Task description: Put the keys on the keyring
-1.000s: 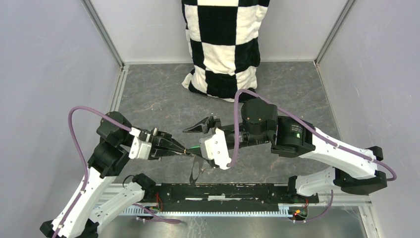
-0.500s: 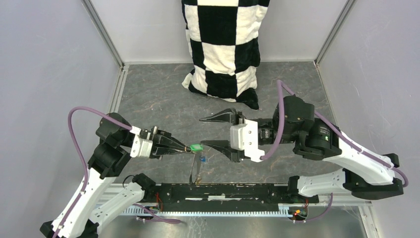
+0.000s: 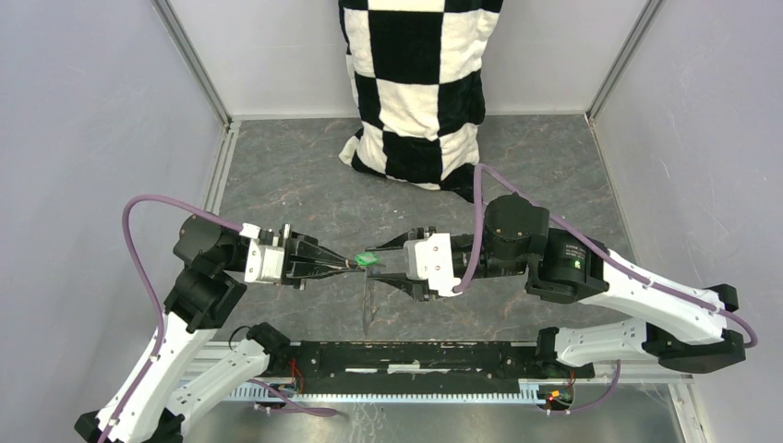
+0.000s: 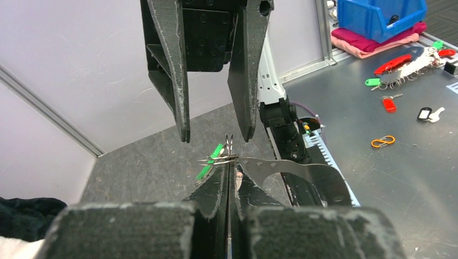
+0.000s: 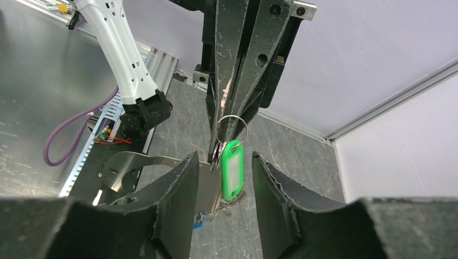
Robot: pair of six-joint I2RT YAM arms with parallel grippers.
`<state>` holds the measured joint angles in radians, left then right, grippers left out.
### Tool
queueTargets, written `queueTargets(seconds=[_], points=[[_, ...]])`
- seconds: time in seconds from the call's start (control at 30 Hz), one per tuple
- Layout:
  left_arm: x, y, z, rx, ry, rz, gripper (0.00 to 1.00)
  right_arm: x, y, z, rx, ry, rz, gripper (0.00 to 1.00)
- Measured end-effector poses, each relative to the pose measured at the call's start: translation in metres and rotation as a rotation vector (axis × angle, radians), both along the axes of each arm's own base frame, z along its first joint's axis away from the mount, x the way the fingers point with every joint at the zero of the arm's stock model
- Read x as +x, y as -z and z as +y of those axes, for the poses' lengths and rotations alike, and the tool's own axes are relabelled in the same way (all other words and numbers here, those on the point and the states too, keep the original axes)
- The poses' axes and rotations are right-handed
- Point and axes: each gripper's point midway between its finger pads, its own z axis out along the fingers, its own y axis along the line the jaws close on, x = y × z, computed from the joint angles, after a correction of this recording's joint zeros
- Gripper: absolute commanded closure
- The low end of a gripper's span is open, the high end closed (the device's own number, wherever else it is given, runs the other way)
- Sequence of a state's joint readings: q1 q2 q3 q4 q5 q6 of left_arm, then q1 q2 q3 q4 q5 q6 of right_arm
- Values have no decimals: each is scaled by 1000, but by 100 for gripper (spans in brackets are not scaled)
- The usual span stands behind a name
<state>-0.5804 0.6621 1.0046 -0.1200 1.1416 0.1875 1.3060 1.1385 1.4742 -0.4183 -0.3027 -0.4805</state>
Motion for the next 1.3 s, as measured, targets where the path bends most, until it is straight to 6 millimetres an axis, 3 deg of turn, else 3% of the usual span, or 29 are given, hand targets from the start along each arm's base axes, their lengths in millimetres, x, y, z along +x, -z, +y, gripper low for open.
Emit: queueTargets(seconds=[0.27,0.57,0.97,1.13,1.3], points=[[1,-2,1,-9,-17,-6,98,0,-4,3,20,-2,17,64],[5,-2,1,-14,-41,-3,98,2,-1,6,10,5,29,67],[5,1,2,-13,-51,1,98,9,3,12,-13,37,34,99],[4,3,3,-12,-52,3,98,11,5,12,-18,50,31,100],[4,5,4,-10,-63,8,85,13,7,11,-13,61,33,100]])
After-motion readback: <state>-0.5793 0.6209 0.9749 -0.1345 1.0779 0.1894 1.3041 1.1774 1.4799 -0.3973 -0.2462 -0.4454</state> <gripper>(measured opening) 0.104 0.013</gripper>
